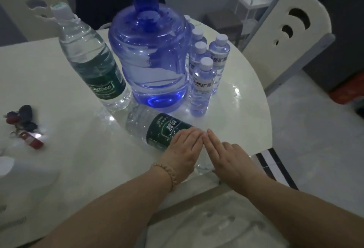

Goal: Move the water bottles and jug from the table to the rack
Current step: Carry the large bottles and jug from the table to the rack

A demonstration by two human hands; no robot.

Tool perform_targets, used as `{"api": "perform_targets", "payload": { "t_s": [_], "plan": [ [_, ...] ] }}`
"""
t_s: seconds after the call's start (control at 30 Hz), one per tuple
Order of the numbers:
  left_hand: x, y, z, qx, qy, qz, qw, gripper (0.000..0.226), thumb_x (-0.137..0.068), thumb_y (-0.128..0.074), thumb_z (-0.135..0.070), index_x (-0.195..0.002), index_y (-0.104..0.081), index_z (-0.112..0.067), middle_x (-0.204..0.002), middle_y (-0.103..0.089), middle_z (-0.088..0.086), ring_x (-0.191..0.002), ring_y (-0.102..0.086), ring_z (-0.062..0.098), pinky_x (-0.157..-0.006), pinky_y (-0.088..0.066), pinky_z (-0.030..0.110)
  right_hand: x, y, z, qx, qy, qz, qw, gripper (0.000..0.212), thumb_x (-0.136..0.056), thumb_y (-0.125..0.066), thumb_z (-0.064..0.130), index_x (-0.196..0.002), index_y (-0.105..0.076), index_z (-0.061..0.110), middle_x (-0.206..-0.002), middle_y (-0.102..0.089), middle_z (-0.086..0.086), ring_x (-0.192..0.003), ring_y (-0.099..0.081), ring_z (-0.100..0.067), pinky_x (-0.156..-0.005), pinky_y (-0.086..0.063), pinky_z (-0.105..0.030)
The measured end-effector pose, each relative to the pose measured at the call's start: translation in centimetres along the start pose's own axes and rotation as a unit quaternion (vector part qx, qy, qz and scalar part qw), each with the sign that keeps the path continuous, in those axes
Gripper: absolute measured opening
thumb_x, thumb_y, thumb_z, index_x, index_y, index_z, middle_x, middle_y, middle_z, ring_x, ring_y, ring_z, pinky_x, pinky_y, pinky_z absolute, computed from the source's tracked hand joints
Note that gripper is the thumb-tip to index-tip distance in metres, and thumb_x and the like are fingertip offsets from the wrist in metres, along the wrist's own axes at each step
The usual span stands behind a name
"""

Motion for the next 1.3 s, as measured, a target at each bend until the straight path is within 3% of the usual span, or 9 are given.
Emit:
{"api": "perform_targets", "payload": {
  "t_s": [0.13, 0.2, 0.37, 0.47, 0.7, 0.9, 1.0, 1.17, 1.3],
  "plan": [
    [0.7, 0.3, 1.1, 0.025, -0.012, 0.049, 0.998, 0.088, -0.051, -0.088, -0.020, -0.127, -0.049, 0.001, -0.124, -0.054, 0.016, -0.119, -0.041, 0.024, -0.111, -0.018, 0.029, -0.8, -0.1, 0.7, -0.052, 0.009, 0.018, 0.998, 0.112, -0.055, -0.082, 0.026, -0.143, -0.018, 0.001, -0.130, -0.052, -0.023, -0.086, -0.060, -0.036, -0.064, -0.051, -0.043],
    [1.2, 0.7, 2.7, -0.027, -0.015, 0.078, 0.996, 0.098, -0.049, -0.089, -0.035, -0.131, -0.045, -0.007, -0.131, -0.050, 0.013, -0.126, -0.039, 0.026, -0.113, -0.021, 0.037, -1.4, 0.0, 1.5, -0.075, 0.028, 0.042, 0.996, 0.124, -0.052, -0.083, 0.038, -0.147, -0.010, 0.008, -0.135, -0.047, -0.020, -0.106, -0.055, -0.038, -0.081, -0.050, -0.047],
    [2.3, 2.7, 10.3, -0.169, 0.093, 0.181, 0.964, 0.109, -0.061, -0.081, -0.039, -0.145, -0.013, -0.032, -0.155, -0.012, 0.010, -0.142, -0.004, 0.036, -0.113, -0.003, 0.058, -4.2, -0.4, 3.8, -0.109, 0.068, 0.088, 0.988, 0.126, -0.066, -0.077, 0.052, -0.138, 0.027, 0.046, -0.157, 0.013, -0.010, -0.140, -0.003, -0.042, -0.110, -0.021, -0.055],
    [2.1, 2.1, 11.4, -0.197, 0.083, 0.230, 0.949, 0.110, -0.075, -0.073, -0.038, -0.146, 0.011, -0.038, -0.156, 0.011, 0.008, -0.142, 0.012, 0.036, -0.114, 0.003, 0.057, -5.3, -0.8, 4.1, -0.103, 0.050, 0.088, 0.990, 0.123, -0.068, -0.075, 0.051, -0.136, 0.028, 0.050, -0.156, 0.018, -0.008, -0.138, -0.009, -0.043, -0.107, -0.029, -0.052],
    [1.6, 1.2, 9.8, -0.233, -0.030, 0.203, 0.950, 0.105, -0.078, -0.069, -0.041, -0.146, 0.010, -0.030, -0.157, -0.006, 0.014, -0.141, -0.002, 0.042, -0.112, 0.002, 0.058, -4.9, -0.7, 3.9, -0.078, 0.070, 0.060, 0.993, 0.116, -0.067, -0.077, 0.041, -0.143, 0.012, 0.042, -0.156, -0.003, -0.014, -0.127, -0.031, -0.040, -0.096, -0.041, -0.047],
    [-0.8, 0.1, 4.9, -0.179, -0.038, 0.188, 0.965, 0.108, -0.060, -0.080, -0.044, -0.143, -0.013, -0.030, -0.133, -0.046, 0.012, -0.117, -0.046, 0.032, -0.099, -0.038, 0.051, -1.8, 0.1, -0.6, -0.046, 0.114, 0.071, 0.990, 0.118, -0.063, -0.079, 0.041, -0.144, 0.006, 0.041, -0.154, -0.009, -0.015, -0.122, -0.037, -0.039, -0.090, -0.045, -0.048],
    [-2.9, -0.3, 0.9, -0.163, -0.006, 0.154, 0.975, 0.105, -0.057, -0.080, -0.048, -0.142, -0.022, -0.030, -0.126, -0.052, 0.011, -0.109, -0.052, 0.030, -0.092, -0.043, 0.049, 0.8, 1.4, -4.8, -0.020, 0.128, 0.057, 0.990, 0.125, -0.054, -0.084, 0.042, -0.147, -0.001, 0.038, -0.150, -0.022, -0.017, -0.115, -0.046, -0.038, -0.083, -0.049, -0.046],
    [-10.5, -0.2, -8.9, -0.189, -0.020, 0.084, 0.978, 0.098, -0.052, -0.081, -0.044, -0.137, -0.035, -0.028, -0.119, -0.057, 0.012, -0.101, -0.056, 0.032, -0.085, -0.044, 0.046, 7.4, 3.7, -14.8, 0.003, 0.129, 0.029, 0.991, 0.124, -0.061, -0.082, 0.042, -0.147, 0.008, 0.038, -0.154, -0.012, -0.017, -0.126, -0.036, -0.040, -0.094, -0.044, -0.051],
    [-18.8, -0.9, -19.1, -0.209, -0.052, 0.034, 0.976, 0.091, -0.054, -0.079, -0.043, -0.134, -0.039, -0.027, -0.116, -0.060, 0.013, -0.096, -0.057, 0.034, -0.081, -0.044, 0.046, 13.9, 6.6, -25.5, 0.030, 0.100, 0.013, 0.994, 0.123, -0.058, -0.084, 0.045, -0.150, -0.003, 0.035, -0.153, -0.019, -0.017, -0.127, -0.038, -0.039, -0.094, -0.045, -0.050]
  ]
}}
Point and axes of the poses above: each hand's wrist, its own x-axis away from the middle knuckle, its own y-axis out of the back of the hand, z = x × y, the point moved 7 cm from there along -x, towards the middle knuckle
